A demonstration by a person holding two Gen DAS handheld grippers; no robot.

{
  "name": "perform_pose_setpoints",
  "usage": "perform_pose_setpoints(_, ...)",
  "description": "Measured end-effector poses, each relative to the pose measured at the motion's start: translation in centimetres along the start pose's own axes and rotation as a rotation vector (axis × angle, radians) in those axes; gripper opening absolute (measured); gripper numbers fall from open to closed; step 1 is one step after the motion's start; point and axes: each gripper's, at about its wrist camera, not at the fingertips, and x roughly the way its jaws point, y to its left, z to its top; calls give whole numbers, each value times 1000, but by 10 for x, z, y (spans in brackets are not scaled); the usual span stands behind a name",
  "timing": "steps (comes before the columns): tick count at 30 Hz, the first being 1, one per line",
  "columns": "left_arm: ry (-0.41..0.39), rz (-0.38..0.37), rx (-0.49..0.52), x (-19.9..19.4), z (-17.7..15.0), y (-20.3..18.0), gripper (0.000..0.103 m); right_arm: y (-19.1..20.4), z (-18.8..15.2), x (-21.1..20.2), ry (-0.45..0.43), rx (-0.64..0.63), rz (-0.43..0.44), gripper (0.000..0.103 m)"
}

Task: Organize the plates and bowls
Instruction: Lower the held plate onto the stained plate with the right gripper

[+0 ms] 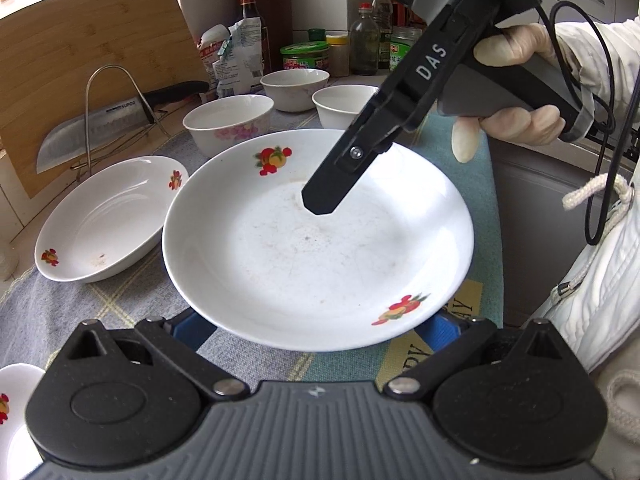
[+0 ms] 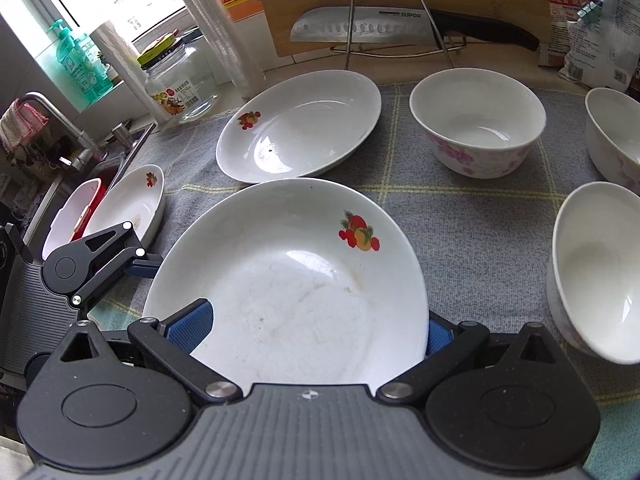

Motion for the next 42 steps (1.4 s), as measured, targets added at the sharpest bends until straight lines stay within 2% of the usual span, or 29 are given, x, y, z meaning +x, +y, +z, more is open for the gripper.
perform_pose_setpoints(11,0,98,-68,-41,-25,11,102,46,17,16,17,-112,50,103)
perform_pose_setpoints(23,3,206,-179,-91,-58,30,102,108,43,52,52,-243,123,103)
perform_pose_setpoints(32,5,281,-251,-112,-76,50,102,152,58,83,86,-344,156,103)
perform_pose_setpoints(42,4,323,-314,-128,-93,66,102,183,73,113,127,-399,178,103)
